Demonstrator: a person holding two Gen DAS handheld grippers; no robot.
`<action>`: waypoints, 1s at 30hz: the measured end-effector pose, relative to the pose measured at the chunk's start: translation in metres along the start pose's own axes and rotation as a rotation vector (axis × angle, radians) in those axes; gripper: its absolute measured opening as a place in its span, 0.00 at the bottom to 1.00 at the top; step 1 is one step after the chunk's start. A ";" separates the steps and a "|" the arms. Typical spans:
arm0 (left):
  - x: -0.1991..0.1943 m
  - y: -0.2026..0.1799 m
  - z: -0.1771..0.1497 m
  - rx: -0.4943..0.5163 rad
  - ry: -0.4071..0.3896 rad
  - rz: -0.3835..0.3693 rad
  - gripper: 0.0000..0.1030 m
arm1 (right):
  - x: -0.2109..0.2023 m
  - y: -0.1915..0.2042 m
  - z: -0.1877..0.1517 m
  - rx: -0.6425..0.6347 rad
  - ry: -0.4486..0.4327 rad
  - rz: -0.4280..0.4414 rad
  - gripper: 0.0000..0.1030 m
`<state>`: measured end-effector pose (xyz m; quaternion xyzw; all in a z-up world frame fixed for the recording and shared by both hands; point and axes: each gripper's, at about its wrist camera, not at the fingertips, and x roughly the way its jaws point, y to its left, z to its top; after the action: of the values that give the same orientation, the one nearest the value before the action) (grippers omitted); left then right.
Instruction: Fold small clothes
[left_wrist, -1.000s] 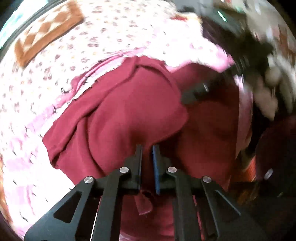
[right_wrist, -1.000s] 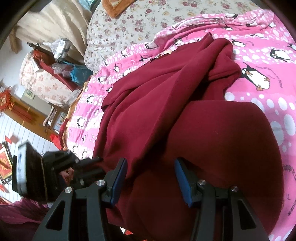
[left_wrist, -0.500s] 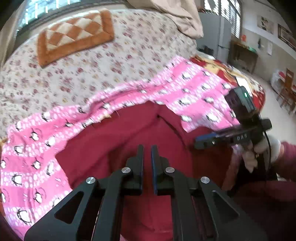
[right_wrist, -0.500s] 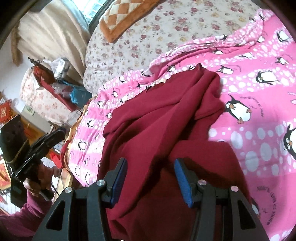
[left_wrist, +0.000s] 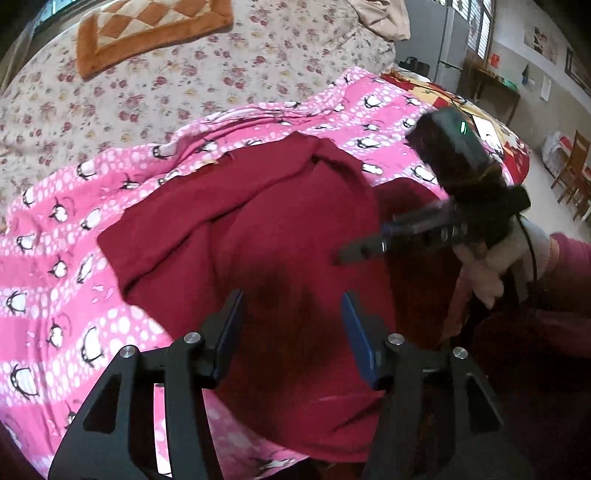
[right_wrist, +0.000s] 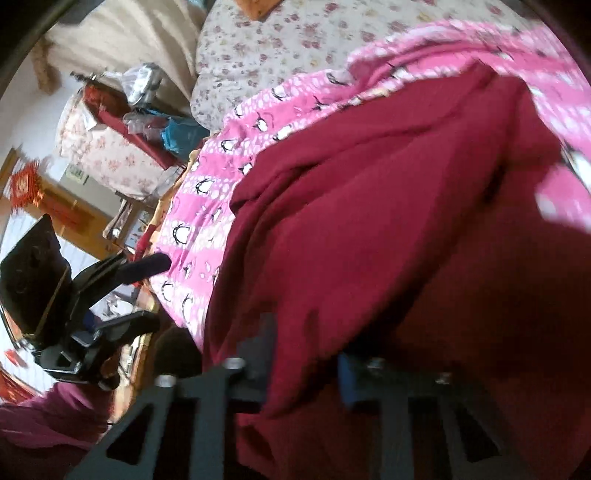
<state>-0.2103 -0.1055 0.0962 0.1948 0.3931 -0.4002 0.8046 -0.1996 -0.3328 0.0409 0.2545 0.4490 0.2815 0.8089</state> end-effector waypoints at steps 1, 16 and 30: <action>-0.003 0.005 -0.002 -0.008 -0.006 -0.009 0.52 | 0.000 0.005 0.005 -0.021 -0.013 0.008 0.19; -0.001 0.056 -0.009 -0.179 -0.040 -0.097 0.62 | 0.126 -0.014 0.139 0.192 0.074 0.139 0.39; 0.028 0.117 -0.006 -0.341 -0.046 0.033 0.62 | 0.066 0.014 0.121 -0.028 0.040 -0.055 0.40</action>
<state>-0.1098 -0.0445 0.0701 0.0525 0.4334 -0.3189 0.8413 -0.0688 -0.2971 0.0679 0.2251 0.4681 0.2706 0.8105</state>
